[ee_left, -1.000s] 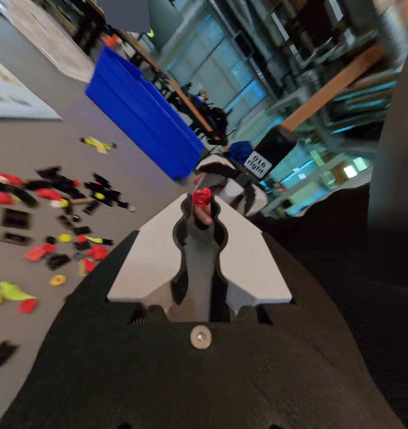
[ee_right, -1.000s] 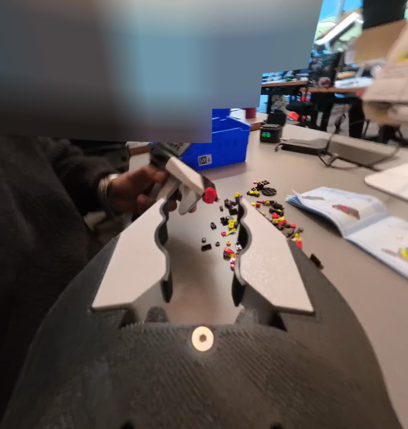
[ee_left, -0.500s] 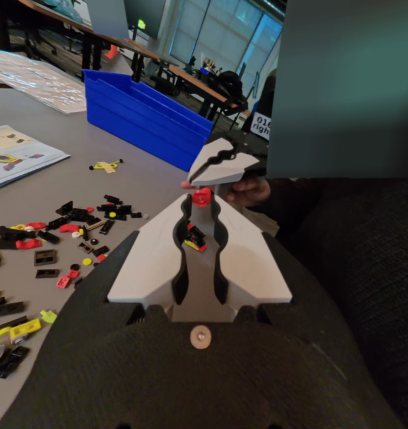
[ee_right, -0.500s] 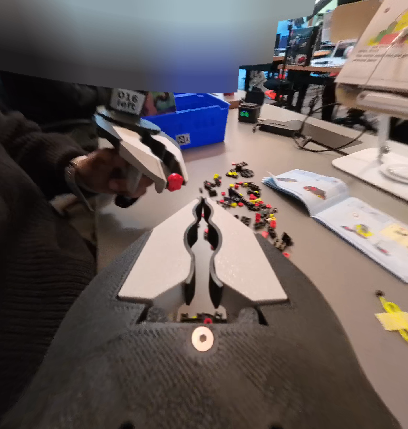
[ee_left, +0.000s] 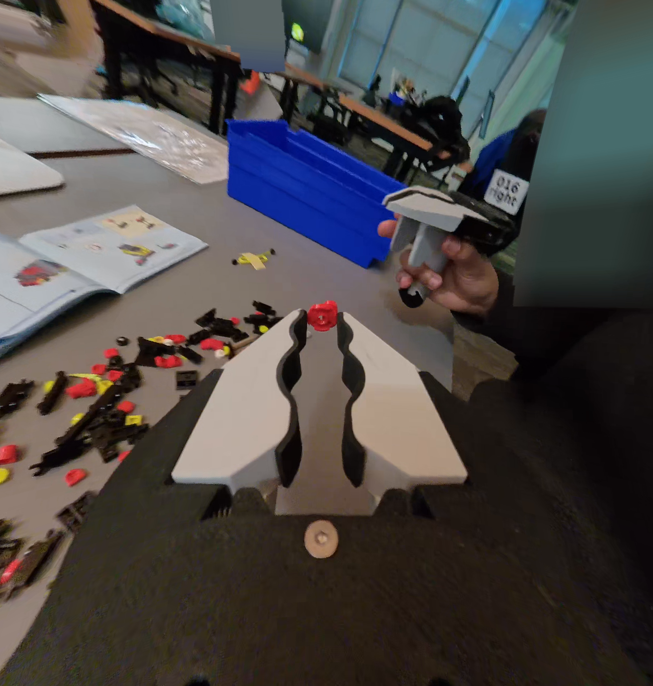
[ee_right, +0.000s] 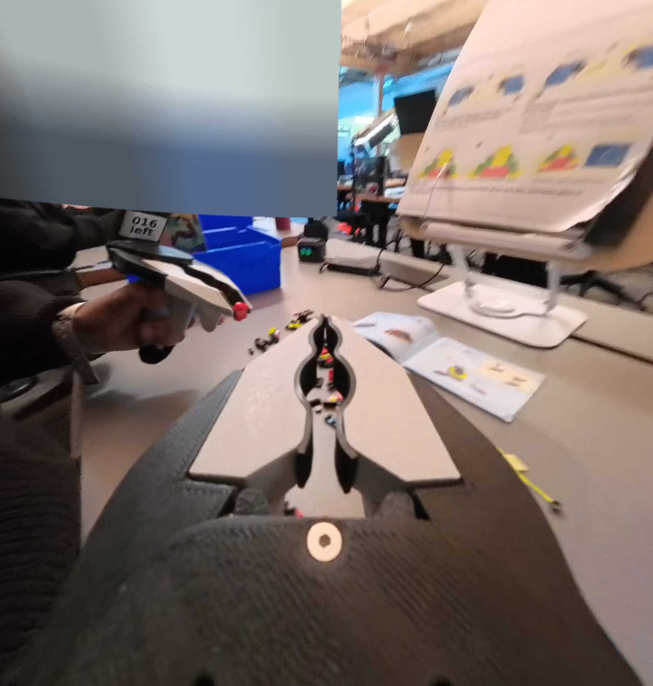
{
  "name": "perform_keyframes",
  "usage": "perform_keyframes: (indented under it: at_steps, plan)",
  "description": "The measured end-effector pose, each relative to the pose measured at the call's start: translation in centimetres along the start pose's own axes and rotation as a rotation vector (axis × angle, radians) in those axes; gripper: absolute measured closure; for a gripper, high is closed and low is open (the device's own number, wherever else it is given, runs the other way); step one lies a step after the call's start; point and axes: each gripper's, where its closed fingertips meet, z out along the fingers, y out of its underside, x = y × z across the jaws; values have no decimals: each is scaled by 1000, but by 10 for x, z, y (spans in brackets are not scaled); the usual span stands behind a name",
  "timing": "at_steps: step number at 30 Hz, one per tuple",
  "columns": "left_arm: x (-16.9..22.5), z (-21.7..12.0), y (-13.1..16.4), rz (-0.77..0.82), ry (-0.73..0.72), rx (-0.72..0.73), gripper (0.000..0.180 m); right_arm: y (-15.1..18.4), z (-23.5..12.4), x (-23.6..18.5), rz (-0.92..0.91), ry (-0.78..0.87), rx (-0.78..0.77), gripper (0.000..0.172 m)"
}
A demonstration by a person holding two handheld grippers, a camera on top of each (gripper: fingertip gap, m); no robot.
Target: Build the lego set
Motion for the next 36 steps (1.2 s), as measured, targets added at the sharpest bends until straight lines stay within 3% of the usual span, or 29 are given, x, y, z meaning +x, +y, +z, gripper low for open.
perform_keyframes:
  at_steps: [8, 13, 17, 21, 27, 36]
  plan:
    - [18, 13, 14, 152, -6, -86, 167, 26, 25, -58, 105, -148, -122, 167]
    - [26, 18, 19, 183, 18, -105, 167, 46, 32, -73, 509, -303, -201, 159]
    - [39, 21, 18, 268, 47, -94, 167, 42, 28, -73, 874, -451, -165, 153]
    - [55, 20, 14, 380, 73, -60, 167, 32, 20, -78, 1133, -629, -111, 169]
    - [65, 22, 15, 437, 89, -51, 166, 32, 20, -96, 1158, -708, -173, 149]
    - [66, 21, 16, 455, 98, -51, 167, 35, 20, -95, 1150, -710, -191, 157]
